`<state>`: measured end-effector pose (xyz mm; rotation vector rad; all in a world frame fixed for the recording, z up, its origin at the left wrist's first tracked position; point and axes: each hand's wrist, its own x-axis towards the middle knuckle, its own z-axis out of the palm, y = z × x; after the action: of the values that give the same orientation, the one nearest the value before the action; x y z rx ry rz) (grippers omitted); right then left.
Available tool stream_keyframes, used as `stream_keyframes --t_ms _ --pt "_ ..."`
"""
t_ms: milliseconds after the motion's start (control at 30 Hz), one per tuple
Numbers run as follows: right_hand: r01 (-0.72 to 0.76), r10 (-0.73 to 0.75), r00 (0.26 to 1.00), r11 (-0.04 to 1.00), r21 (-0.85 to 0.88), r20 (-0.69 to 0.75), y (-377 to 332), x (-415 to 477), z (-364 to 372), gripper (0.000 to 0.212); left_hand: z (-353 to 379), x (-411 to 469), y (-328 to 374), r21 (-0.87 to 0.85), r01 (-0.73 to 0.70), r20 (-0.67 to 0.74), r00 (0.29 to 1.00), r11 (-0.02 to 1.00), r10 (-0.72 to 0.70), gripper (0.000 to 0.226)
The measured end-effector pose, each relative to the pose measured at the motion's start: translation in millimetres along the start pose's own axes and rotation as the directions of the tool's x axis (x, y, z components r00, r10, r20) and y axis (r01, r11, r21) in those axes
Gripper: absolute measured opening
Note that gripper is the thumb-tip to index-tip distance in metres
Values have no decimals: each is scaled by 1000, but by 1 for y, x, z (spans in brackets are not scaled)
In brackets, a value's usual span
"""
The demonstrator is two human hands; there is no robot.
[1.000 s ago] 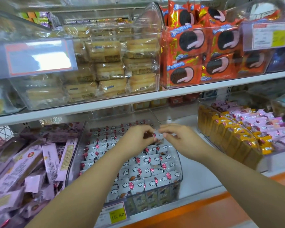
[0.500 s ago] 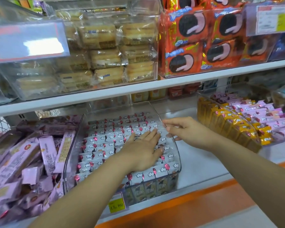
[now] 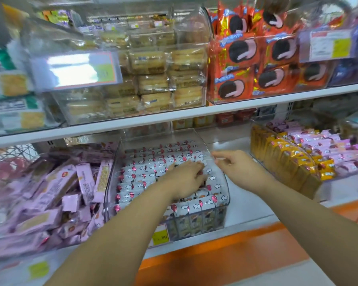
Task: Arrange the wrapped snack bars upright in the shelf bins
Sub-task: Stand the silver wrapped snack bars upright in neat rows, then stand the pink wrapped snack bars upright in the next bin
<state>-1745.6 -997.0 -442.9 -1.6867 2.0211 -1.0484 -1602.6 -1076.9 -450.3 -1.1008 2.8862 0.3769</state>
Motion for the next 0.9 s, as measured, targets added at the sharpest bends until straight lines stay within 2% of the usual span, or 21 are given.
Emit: stream_keyframes --t_ms 67,167,300,400,467,533,667,800,900 --pt "49 -56 995 995 -83 -87 -13 -8 6 33 1 -24 -8 -85 -20 -137 991 996 8 46" --pt "160 -172 979 980 -117 -109 -42 -24 21 29 -5 -66 -25 -59 -19 -316 949 998 -1 42" --pt "253 -245 964 964 -80 99 -83 -41 52 31 -15 -124 -56 2 111 -436 894 994 -99 34" --pt "273 -251 925 961 -40 285 -112 -46 79 35 -20 -167 -82 3 185 -501 851 983 -159 32" --pt "292 -268 899 956 -18 347 -130 -44 98 37 -24 -193 -102 -40 227 -567 796 973 -210 28" --pt "329 -301 883 944 -18 360 -145 -41 114 40 -26 -214 -123 -97 280 -649 710 955 -274 26" --pt "312 -260 896 945 -93 359 -159 -30 138 43 -14 -240 -157 -258 361 -669 602 896 -436 32" --pt "257 -215 936 959 -123 278 -155 -23 152 37 4 -249 -187 -307 502 -686 473 809 -553 43" --pt "272 -227 948 941 -200 223 -153 -23 154 31 16 -246 -199 -386 588 -594 432 711 -679 51"
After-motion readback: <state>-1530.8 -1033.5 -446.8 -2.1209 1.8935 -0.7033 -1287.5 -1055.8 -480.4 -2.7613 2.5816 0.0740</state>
